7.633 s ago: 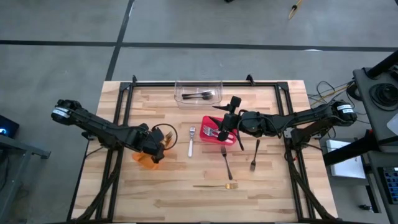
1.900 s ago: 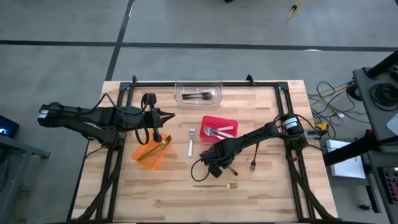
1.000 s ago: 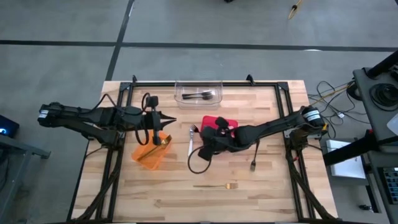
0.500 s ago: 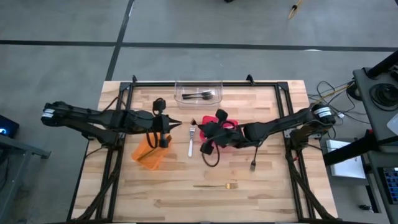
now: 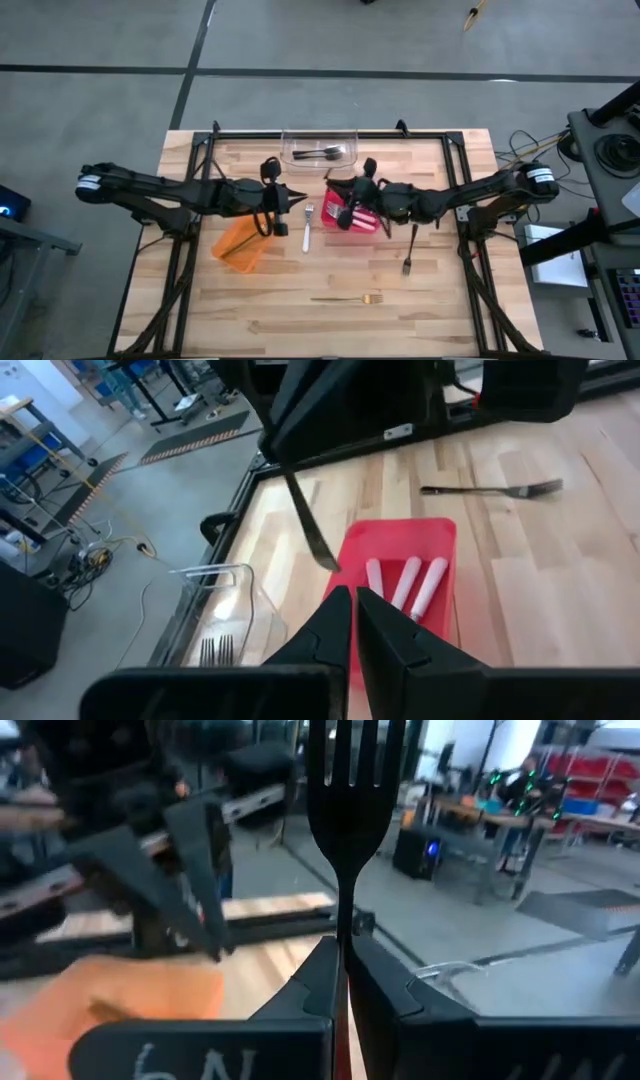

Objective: Sort silverware by color (type)
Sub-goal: Put the black fork into the transparent bin

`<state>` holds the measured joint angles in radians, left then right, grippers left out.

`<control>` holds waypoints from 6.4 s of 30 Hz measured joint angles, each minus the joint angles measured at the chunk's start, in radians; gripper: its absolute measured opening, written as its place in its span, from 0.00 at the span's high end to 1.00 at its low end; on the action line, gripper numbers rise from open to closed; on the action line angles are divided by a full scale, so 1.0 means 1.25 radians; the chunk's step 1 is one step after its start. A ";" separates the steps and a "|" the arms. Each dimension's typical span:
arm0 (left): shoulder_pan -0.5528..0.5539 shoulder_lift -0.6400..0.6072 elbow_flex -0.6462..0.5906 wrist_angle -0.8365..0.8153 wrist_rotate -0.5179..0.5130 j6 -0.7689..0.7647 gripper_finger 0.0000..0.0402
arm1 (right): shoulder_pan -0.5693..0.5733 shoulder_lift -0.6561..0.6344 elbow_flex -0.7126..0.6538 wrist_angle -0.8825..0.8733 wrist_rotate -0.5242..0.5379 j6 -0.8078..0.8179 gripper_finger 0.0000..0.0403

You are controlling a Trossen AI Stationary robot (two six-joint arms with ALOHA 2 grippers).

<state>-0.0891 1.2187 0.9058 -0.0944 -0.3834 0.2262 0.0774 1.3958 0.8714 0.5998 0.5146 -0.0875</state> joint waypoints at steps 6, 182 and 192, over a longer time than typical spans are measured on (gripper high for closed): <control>0.015 0.052 0.000 0.103 -0.002 -0.003 0.92 | -0.011 0.017 -0.061 0.217 0.003 0.012 0.98; 0.136 0.339 0.078 0.424 -0.057 0.148 0.71 | -0.015 -0.072 -0.063 -0.068 0.295 0.307 0.98; 0.138 0.339 0.078 0.445 -0.035 0.144 0.71 | -0.015 -0.068 -0.063 -0.040 0.294 0.305 0.98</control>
<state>0.0837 1.6424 1.0031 0.4617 -0.4271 0.4061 0.0582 1.3109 0.7929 0.5500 0.8825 0.2933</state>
